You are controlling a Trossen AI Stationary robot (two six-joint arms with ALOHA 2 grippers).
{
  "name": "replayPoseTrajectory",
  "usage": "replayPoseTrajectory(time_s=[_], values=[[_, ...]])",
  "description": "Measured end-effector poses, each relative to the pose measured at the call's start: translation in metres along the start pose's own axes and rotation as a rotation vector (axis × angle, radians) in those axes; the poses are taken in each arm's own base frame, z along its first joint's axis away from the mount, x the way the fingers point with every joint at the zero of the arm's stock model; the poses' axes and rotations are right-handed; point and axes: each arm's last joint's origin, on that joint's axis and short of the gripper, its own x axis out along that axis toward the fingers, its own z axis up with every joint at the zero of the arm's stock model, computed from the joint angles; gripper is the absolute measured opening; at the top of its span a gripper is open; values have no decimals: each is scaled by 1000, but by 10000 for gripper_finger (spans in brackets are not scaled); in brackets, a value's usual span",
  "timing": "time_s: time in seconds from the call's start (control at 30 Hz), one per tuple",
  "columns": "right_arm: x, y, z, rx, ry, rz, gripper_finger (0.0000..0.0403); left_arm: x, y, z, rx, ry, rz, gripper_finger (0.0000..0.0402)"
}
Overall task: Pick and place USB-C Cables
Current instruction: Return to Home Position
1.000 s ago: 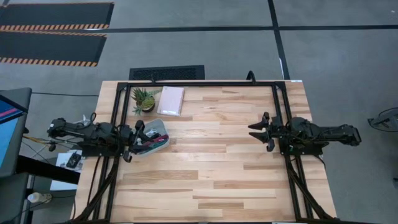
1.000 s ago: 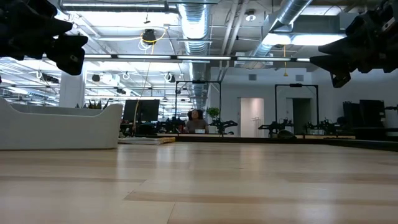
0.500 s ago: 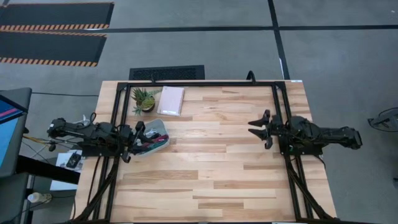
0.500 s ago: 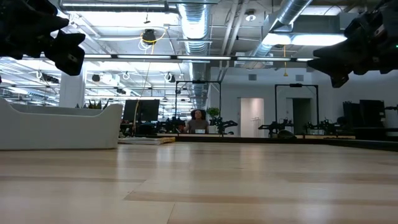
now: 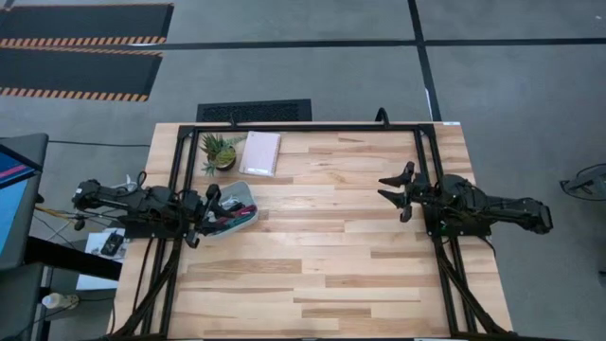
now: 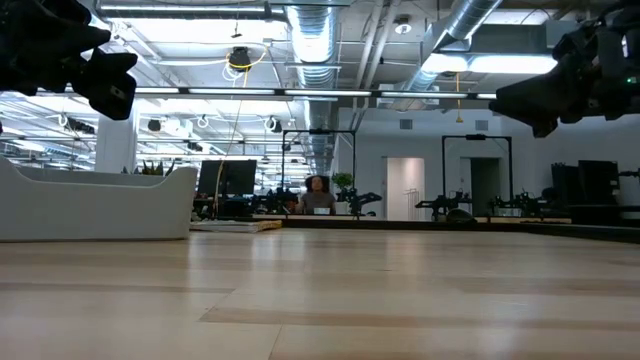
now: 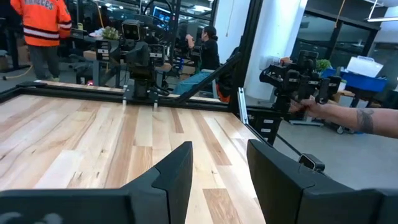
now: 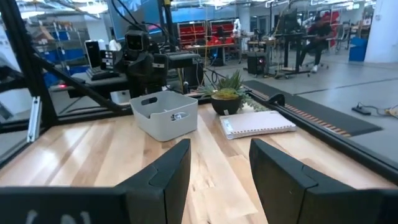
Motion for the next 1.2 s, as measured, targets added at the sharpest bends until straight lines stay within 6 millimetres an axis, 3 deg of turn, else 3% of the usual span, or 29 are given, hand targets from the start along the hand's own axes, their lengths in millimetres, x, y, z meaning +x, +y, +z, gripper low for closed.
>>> replayPoseTrajectory(time_s=[0.23, 0.47, 1.2], values=[[0, 0, 0, -25, -1, 0, 189, 0, 0, 0, 0, 0, 1, 143], [0, 0, 0, 96, -3, 1, 189, 0, 0, 0, 0, 0, 1, 143], [0, 0, 0, 100, -5, 0, 189, 0, 0, 0, 0, 0, 2, 143]])
